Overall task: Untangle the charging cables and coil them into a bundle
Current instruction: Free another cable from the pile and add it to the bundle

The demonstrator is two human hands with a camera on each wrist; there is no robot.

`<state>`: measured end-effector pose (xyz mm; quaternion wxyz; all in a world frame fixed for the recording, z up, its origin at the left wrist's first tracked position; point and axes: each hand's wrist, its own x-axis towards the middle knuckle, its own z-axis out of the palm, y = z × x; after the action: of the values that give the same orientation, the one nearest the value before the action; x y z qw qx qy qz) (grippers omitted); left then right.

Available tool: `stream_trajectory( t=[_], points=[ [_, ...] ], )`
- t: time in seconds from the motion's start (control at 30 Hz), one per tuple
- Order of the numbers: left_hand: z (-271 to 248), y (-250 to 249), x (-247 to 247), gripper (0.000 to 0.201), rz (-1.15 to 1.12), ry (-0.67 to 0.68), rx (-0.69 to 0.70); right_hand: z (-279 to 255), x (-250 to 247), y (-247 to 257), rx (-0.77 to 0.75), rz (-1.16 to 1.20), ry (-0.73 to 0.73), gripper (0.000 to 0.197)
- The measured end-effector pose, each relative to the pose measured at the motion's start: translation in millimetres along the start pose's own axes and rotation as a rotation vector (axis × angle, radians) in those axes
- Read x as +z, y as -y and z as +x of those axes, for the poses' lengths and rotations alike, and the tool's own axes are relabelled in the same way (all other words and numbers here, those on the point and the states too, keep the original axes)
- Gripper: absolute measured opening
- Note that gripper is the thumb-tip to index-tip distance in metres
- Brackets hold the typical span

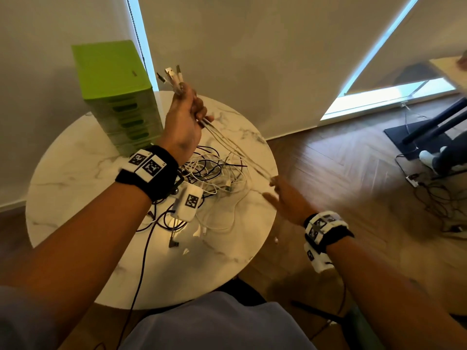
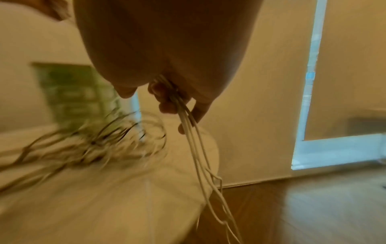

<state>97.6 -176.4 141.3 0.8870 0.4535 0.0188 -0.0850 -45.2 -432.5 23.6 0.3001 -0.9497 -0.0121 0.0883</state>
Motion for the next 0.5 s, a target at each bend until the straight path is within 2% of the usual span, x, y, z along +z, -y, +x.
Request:
stream_trajectory(
  t=[0.07, 0.1, 0.23, 0.33, 0.43, 0.47, 0.5],
  points=[
    [-1.1, 5.1, 9.2, 0.022, 0.018, -0.060, 0.011, -16.2, 29.9, -4.0, -0.059, -0.173, 0.158, 0.065],
    [-2.9, 7.7, 13.2, 0.018, 0.035, -0.076, 0.004, -23.0, 43.2, -3.4, -0.068, -0.282, 0.216, 0.074],
    [-13.9, 24.4, 21.9, 0.021, 0.120, -0.087, -0.036, -45.3, 83.5, 25.0, -0.089, -0.422, 0.335, 0.088],
    [-15.4, 35.7, 14.4, 0.025, 0.166, -0.022, -0.075, -49.5, 101.8, 35.2, -0.133, -0.389, 0.411, 0.088],
    [-14.2, 37.5, -7.2, 0.023, 0.323, 0.069, -0.084, -35.6, 101.7, 34.9, -0.180, -0.209, 0.542, 0.058],
    [-15.5, 36.3, -14.3, 0.022, 0.382, 0.093, -0.091, -28.3, 96.6, 35.9, -0.196, -0.130, 0.556, 0.054],
    [-16.9, 34.8, -21.0, 0.024, 0.416, 0.110, -0.102, -19.8, 90.2, 35.4, -0.182, -0.036, 0.530, 0.060]
  ],
)
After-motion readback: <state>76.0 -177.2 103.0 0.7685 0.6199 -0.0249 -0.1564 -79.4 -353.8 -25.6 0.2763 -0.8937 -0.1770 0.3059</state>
